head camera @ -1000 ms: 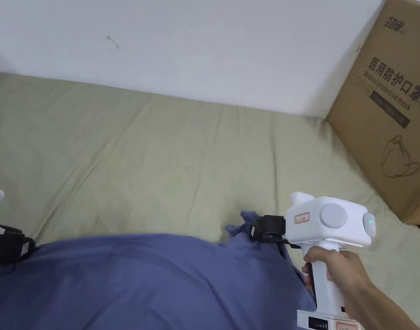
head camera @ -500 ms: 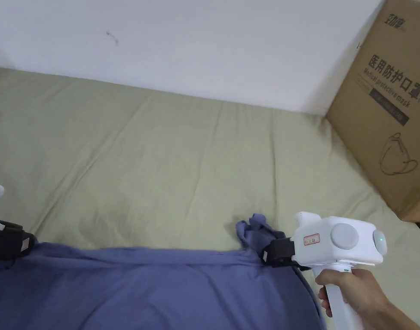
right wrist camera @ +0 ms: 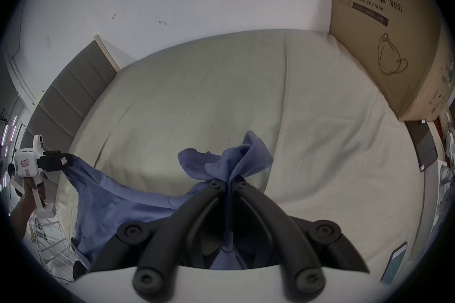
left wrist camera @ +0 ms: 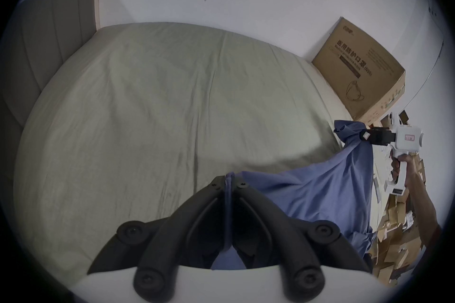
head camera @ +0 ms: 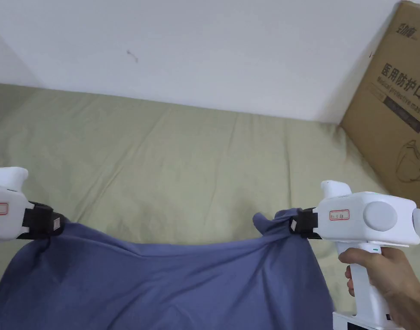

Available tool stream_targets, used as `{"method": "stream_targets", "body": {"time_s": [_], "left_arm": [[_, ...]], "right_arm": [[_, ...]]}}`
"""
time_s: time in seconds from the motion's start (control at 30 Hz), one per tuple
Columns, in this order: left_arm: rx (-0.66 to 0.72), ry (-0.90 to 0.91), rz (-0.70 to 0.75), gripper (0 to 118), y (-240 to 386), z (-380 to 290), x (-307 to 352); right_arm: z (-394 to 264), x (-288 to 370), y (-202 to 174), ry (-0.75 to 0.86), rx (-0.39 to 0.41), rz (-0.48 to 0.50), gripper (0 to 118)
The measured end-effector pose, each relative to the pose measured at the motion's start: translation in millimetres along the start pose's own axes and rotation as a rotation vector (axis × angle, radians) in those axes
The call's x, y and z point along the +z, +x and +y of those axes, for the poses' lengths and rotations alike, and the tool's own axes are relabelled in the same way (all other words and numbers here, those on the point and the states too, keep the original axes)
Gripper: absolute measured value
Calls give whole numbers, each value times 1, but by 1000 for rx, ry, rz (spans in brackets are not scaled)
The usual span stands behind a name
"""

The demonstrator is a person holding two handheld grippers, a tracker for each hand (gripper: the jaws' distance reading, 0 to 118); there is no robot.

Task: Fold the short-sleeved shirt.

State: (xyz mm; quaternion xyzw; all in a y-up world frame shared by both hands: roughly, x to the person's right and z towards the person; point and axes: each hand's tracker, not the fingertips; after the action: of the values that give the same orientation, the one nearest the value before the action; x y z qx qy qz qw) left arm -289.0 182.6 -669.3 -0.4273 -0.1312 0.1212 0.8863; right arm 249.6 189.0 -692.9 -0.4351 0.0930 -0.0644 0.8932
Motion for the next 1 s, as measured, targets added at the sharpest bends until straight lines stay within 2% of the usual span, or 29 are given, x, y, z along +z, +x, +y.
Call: {"method": "stream_targets", "body": {"time_s": [0.07,0.2,0.33,0.5,0.73,0.8,0.87,1.0], "left_arm": [[4,30,4,4,1,11,4],[-7,69,14,4,7,39,14],[-40,136,35,4,14,72,28],[-76,214,84,4,24,118,43],[-80,285,96,4,34,159,52],[-69,301,100,4,31,150,51],[-55,324,100,4,31,150,51],[-48,397,91,4,37,188,66]], "right_arm": [[8,9,-9,34,32,-11,3],[35,24,-20,91,15,-4,3],[68,37,-34,163,55,-47,3],[113,57,-44,254,45,-68,3],[156,74,-59,364,101,-130,3],[169,82,-63,395,100,-142,3],[184,95,-67,415,141,-156,3],[207,126,-75,468,158,-164,3]]}}
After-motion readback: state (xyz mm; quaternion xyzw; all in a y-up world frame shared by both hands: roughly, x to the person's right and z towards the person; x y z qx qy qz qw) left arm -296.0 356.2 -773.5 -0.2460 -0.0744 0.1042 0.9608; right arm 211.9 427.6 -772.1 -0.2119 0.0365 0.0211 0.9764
